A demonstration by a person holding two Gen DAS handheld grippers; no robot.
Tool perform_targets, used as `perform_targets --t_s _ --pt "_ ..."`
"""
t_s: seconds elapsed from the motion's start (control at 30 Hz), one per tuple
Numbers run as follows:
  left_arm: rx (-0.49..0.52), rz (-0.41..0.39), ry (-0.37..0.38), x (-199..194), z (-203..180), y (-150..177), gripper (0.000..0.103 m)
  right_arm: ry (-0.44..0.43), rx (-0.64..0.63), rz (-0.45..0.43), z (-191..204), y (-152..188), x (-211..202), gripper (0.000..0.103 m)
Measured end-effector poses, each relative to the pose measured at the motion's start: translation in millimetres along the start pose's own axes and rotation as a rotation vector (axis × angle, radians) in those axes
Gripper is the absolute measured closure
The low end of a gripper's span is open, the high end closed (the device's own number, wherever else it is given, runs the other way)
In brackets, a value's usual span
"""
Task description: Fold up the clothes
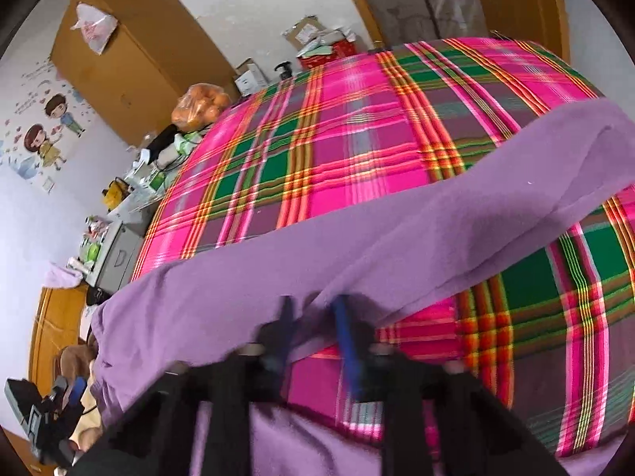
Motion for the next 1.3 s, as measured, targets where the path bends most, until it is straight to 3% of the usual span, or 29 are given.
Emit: perform_targets --t_s 0.1,0.33,0.63,0.8,0.97,1.03,1.07,1.13,1.3 --pt "-0.012 0.02 0.016 3.1 -7.1 6.0 0.049 -0.018 0.021 -0.019 -5.0 0.5 -2.6 0.099" --pt "-0.036 0.036 -0.045 21.1 5.6 11.3 0.049 -0.053 0.058 -0.063 -10.3 2.6 -17.8 0.1" --pt "-0.113 0.0 -0.04 13.1 8.3 0.9 0.049 -0.11 0.09 -0.127 -7.0 4.1 -46.6 0.1" --pt "-0.115 0.021 -0.053 15.8 7.7 10.4 0.049 -0.146 0.089 -0.157 -5.7 5.7 -63.0 0.102" --pt "-0.137 0.018 -0.106 21.3 16.8 11.2 0.049 -0.144 0.107 -0.115 -8.3 14.1 -54.2 0.102" --pt "-0.149 0.01 -0.117 22.1 18.2 8.3 0.049 -0.144 0.121 -0.086 -8.9 17.9 -48.7 0.096" --pt "-0.152 0.009 -0.117 23.5 17.0 7.0 0.049 -0.139 0.126 -0.08 -9.7 17.9 -46.5 0.088" --pt "-0.156 0.007 -0.116 26.3 14.6 4.7 0.049 -0.132 0.149 -0.074 -10.8 15.5 -41.8 0.045" --pt "-0.15 0.025 -0.164 34.9 20.5 14.9 0.049 -0.09 0.117 -0.05 -0.8 9.8 -30.6 0.042"
Point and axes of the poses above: each gripper's, at about its wrist camera, not at the fingertips, and x roughly the way its jaws point, z to its left, y to its underside, the point moved 10 cm from there along x, roughly the way its jaws point, and after that the axes turned 12 degrees about -z, right-handed, at the moved point
